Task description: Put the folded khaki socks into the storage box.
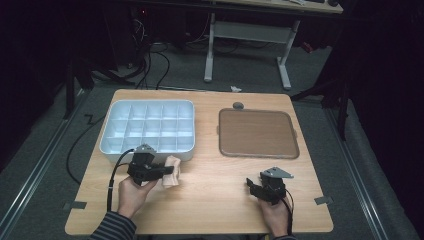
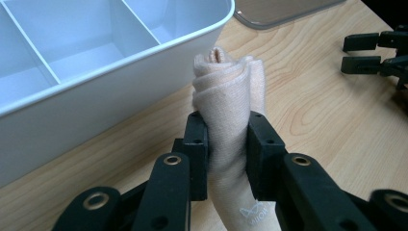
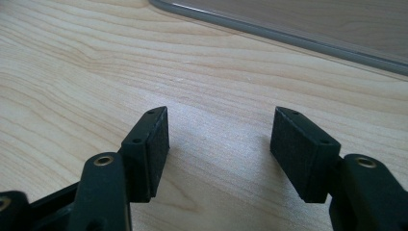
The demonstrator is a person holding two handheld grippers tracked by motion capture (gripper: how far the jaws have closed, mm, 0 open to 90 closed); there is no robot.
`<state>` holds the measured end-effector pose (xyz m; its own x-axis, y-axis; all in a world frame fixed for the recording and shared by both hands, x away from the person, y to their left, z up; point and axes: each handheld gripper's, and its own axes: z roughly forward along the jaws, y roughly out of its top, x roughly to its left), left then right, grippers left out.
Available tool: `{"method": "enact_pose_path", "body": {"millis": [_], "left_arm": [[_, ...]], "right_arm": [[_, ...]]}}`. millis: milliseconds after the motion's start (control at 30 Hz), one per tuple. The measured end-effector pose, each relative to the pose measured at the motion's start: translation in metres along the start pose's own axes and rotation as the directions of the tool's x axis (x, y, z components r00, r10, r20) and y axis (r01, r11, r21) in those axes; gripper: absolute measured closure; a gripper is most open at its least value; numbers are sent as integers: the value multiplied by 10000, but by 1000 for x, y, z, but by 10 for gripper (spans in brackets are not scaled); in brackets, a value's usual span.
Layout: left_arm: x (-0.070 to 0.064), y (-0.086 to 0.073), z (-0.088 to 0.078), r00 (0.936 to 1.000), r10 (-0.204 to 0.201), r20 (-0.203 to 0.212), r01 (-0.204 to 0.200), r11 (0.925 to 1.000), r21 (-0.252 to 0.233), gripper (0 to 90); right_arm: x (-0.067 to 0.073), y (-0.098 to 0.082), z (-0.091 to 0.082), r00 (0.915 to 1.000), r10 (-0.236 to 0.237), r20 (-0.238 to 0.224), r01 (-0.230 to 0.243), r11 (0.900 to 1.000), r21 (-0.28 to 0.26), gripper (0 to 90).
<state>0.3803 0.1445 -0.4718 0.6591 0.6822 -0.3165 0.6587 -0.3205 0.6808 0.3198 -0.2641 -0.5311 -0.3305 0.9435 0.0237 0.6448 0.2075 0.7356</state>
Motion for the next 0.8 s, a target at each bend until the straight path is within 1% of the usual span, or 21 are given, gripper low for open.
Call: {"method": "enact_pose_path", "body": {"millis": [200,233,267,367,667,800], "left_arm": [[5,5,-8,10000,-79,-10,79,9999,-93,733],[6,5,-9,9998,-163,85,164,9997,-183,733],[6,5,-10,9998,-205,88,206,9996,-207,733],[8,5,-11,9997,-223,-47,222,9996,-166,733],[12,10,-18,9996,-229,-176,225,9996,-183,732],[13,11,-23,9994,-225,-274,216,9993,-301,732]], "right_arm": [[0,0,0,10000,40,-22,-40,10000,5,387],[0,0,0,10000,36,-21,-36,10000,4,387],[0,0,0,10000,37,-23,-37,10000,6,387],[0,0,0,10000,41,-26,-41,10000,3,387],[0,0,0,10000,-9,-4,9,10000,1,385],[0,0,0,10000,-7,-7,7,10000,-2,385]]}}
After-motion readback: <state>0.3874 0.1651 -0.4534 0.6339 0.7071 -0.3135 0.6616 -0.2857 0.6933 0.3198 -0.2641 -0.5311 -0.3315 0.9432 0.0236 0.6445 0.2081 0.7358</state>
